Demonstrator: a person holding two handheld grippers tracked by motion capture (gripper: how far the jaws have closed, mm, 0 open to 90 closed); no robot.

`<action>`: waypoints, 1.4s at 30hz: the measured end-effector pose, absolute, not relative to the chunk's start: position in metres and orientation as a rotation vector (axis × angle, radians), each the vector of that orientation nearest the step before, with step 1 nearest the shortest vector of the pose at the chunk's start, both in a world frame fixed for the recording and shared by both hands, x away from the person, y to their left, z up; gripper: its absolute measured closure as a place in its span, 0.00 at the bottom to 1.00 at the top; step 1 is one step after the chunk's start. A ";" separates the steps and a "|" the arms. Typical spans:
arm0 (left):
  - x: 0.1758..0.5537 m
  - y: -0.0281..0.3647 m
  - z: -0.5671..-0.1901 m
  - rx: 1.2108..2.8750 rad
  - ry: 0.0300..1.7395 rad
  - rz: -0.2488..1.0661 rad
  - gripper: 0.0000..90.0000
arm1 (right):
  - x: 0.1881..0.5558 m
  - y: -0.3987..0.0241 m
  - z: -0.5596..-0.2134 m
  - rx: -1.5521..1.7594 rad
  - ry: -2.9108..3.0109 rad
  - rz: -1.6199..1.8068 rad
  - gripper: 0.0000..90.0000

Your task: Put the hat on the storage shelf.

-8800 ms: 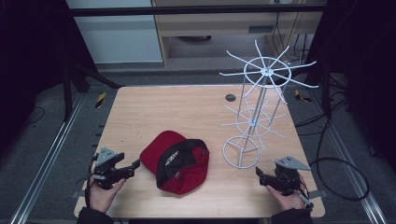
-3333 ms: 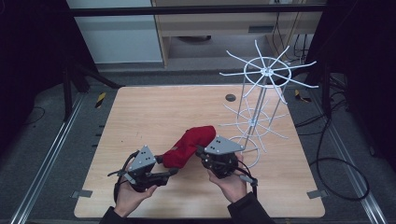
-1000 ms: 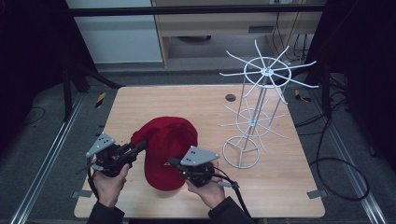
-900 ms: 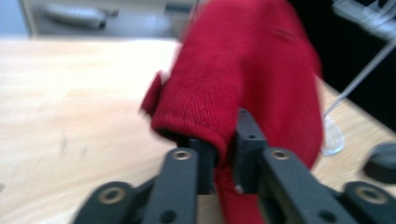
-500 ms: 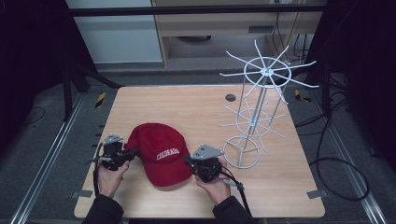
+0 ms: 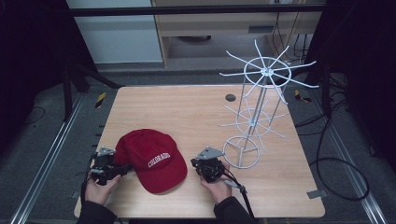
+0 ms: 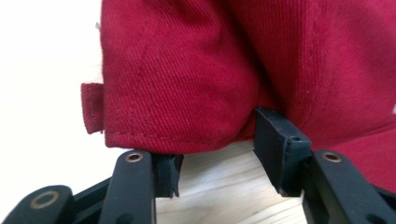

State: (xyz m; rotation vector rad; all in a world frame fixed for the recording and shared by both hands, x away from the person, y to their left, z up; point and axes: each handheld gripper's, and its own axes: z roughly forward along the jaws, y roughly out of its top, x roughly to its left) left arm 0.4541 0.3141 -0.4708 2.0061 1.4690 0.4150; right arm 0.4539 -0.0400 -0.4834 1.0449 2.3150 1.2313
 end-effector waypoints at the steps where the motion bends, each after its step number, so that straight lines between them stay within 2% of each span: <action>1: 0.454 0.313 -0.470 2.009 1.470 0.423 0.54 | 0.454 -0.039 -0.484 1.039 2.314 1.234 1.00; 3: 0.451 0.311 -0.465 2.043 1.465 0.459 0.50 | 0.453 -0.039 -0.483 1.034 2.311 1.248 1.00; 4: 0.451 0.311 -0.465 2.043 1.465 0.459 0.42 | 0.453 -0.039 -0.483 1.034 2.311 1.248 1.00; 5: 0.449 0.310 -0.463 2.072 1.467 0.466 0.42 | 0.452 -0.040 -0.482 1.029 2.310 1.253 0.99; 6: 0.448 0.309 -0.462 2.106 1.461 0.426 0.35 | 0.452 -0.040 -0.481 1.023 2.307 1.257 0.97; 8: 0.442 0.310 -0.461 2.140 1.441 0.375 0.33 | 0.451 -0.042 -0.479 1.014 2.302 1.269 0.96; 9: 0.439 0.311 -0.459 2.187 1.442 0.298 0.31 | 0.450 -0.043 -0.478 1.005 2.297 1.281 0.96; 11: 0.438 0.312 -0.459 2.207 1.450 0.264 0.29 | 0.449 -0.043 -0.477 1.007 2.295 1.284 0.96; 13: 0.436 0.314 -0.459 2.228 1.456 0.230 0.42 | 0.449 -0.042 -0.477 1.007 2.301 1.285 0.97; 16: 0.433 0.321 -0.455 2.179 1.468 0.244 0.45 | 0.448 -0.040 -0.476 0.998 2.310 1.278 1.00; 19: 0.425 0.330 -0.446 2.099 1.489 0.345 0.49 | 0.448 -0.041 -0.476 1.001 2.314 1.279 1.00; 20: 0.421 0.334 -0.442 2.060 1.482 0.392 0.63 | 0.448 -0.042 -0.475 1.003 2.316 1.279 1.00; 21: 0.419 0.338 -0.439 2.036 1.470 0.427 0.63 | 0.448 -0.042 -0.475 1.003 2.316 1.279 1.00; 22: 0.416 0.339 -0.436 2.002 1.468 0.443 0.73 | 0.449 -0.041 -0.476 1.007 2.316 1.276 1.00; 23: 0.415 0.339 -0.435 1.979 1.461 0.450 0.73 | 0.449 -0.041 -0.476 1.007 2.316 1.276 1.00; 24: 0.415 0.337 -0.435 1.961 1.458 0.450 0.83 | 0.451 -0.039 -0.477 1.010 2.311 1.280 1.00; 25: 0.417 0.335 -0.436 1.953 1.454 0.452 0.83 | 0.451 -0.039 -0.477 1.010 2.311 1.280 1.00; 27: 0.422 0.327 -0.441 1.952 1.457 0.467 0.90 | 0.453 -0.035 -0.479 1.009 2.309 1.276 1.00; 33: 0.451 0.314 -0.460 1.980 1.505 0.471 0.93 | 0.464 -0.016 -0.493 1.010 2.348 1.202 1.00; 42: 0.488 0.305 -0.467 1.902 1.432 0.425 0.96 | 0.463 -0.007 -0.501 0.967 2.443 1.186 1.00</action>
